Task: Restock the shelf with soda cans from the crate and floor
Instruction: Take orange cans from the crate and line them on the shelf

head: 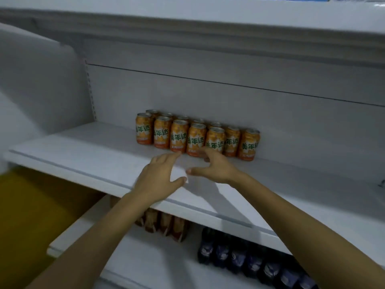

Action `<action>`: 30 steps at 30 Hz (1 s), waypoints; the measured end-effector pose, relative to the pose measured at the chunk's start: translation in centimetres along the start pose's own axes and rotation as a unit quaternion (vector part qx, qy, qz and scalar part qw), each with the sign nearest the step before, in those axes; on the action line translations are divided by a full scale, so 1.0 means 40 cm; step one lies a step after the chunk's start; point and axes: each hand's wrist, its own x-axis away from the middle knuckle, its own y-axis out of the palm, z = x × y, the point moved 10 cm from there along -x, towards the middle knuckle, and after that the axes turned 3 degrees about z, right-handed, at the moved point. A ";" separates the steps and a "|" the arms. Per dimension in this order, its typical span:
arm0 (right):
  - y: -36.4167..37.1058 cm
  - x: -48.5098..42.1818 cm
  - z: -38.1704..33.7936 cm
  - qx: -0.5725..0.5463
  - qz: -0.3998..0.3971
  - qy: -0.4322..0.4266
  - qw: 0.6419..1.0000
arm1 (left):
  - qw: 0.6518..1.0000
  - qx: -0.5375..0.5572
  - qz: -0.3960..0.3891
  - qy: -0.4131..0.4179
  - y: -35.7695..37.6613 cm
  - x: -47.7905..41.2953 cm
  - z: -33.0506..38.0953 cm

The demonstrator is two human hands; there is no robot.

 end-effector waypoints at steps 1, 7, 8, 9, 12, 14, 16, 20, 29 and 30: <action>0.027 0.033 -0.042 0.029 -0.021 -0.041 0.999 | 0.999 -0.038 0.034 -0.017 -0.033 0.042 -0.018; 0.313 0.232 -0.237 0.143 -0.116 -0.233 0.955 | 0.963 -0.233 0.060 -0.125 -0.126 0.403 -0.149; 0.380 0.262 -0.254 0.165 -0.138 -0.247 0.945 | 0.955 -0.248 0.042 -0.157 -0.131 0.477 -0.181; 0.445 0.293 -0.269 0.195 -0.159 -0.260 0.932 | 0.945 -0.256 0.007 -0.201 -0.131 0.549 -0.218; 0.620 0.385 -0.290 0.290 -0.226 -0.276 0.888 | 0.893 -0.259 -0.100 -0.354 -0.134 0.760 -0.327; 0.711 0.437 -0.308 0.315 -0.264 -0.280 0.867 | 0.857 -0.243 -0.129 -0.435 -0.155 0.876 -0.374; 0.782 0.477 -0.346 0.319 -0.284 -0.296 0.854 | 0.835 -0.235 -0.147 -0.476 -0.173 0.957 -0.408; 0.885 0.532 -0.437 0.322 -0.313 -0.332 0.830 | 0.809 -0.236 -0.163 -0.513 -0.208 1.059 -0.466; 1.131 0.501 -0.569 0.315 -0.366 -0.341 0.806 | 0.786 -0.159 -0.227 -0.553 -0.174 1.231 -0.742; 1.164 0.485 -0.567 0.316 -0.373 -0.332 0.807 | 0.786 -0.145 -0.233 -0.553 -0.161 1.243 -0.781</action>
